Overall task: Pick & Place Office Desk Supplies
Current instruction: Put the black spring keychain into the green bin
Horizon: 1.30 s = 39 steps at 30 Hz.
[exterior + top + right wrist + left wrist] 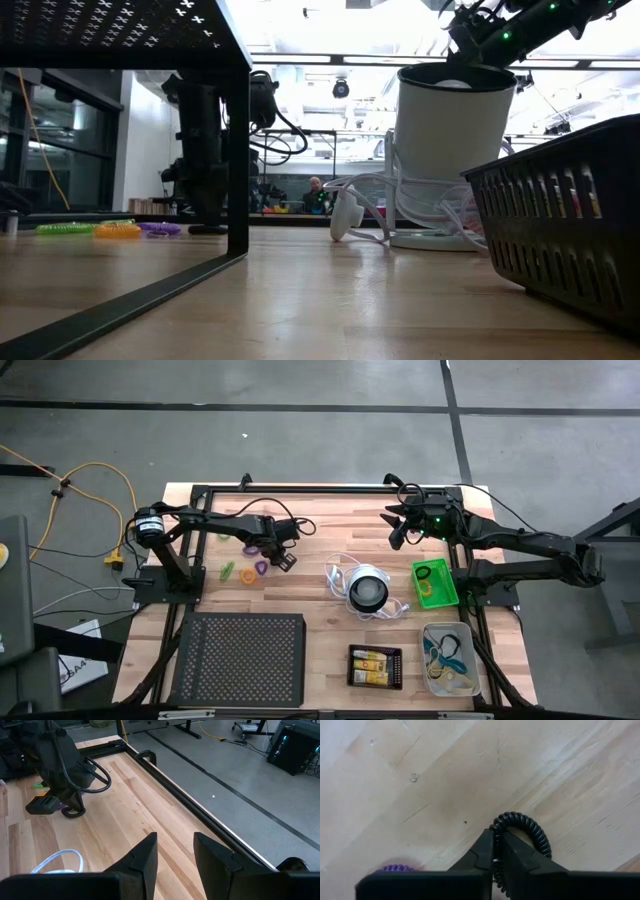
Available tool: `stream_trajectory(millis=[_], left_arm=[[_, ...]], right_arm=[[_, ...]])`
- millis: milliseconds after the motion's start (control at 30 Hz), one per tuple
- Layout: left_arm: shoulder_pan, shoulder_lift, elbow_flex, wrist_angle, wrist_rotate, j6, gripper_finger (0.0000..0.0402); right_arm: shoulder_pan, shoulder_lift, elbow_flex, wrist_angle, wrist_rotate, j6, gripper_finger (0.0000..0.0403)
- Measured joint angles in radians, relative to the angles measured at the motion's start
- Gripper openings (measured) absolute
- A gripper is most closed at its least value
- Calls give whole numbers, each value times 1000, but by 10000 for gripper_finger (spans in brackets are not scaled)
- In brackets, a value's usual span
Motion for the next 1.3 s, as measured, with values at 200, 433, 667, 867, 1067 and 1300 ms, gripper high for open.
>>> stream_trajectory(millis=[200,433,667,867,1067,1300], left_arm=[[0,0,0,2,-1,-13,14],[0,-43,-4,54,-22,-11,13],[0,-135,-3,110,-54,22,13],[0,-227,-3,197,-84,131,12],[-3,-243,-2,355,-85,296,12],[-7,-122,-2,692,-49,389,12]], right_arm=[[0,0,0,0,0,0,114],[0,0,0,0,0,0,114],[0,0,0,0,0,0,114],[0,0,0,0,0,0,114],[0,0,0,0,0,0,114],[0,0,0,0,0,0,114]])
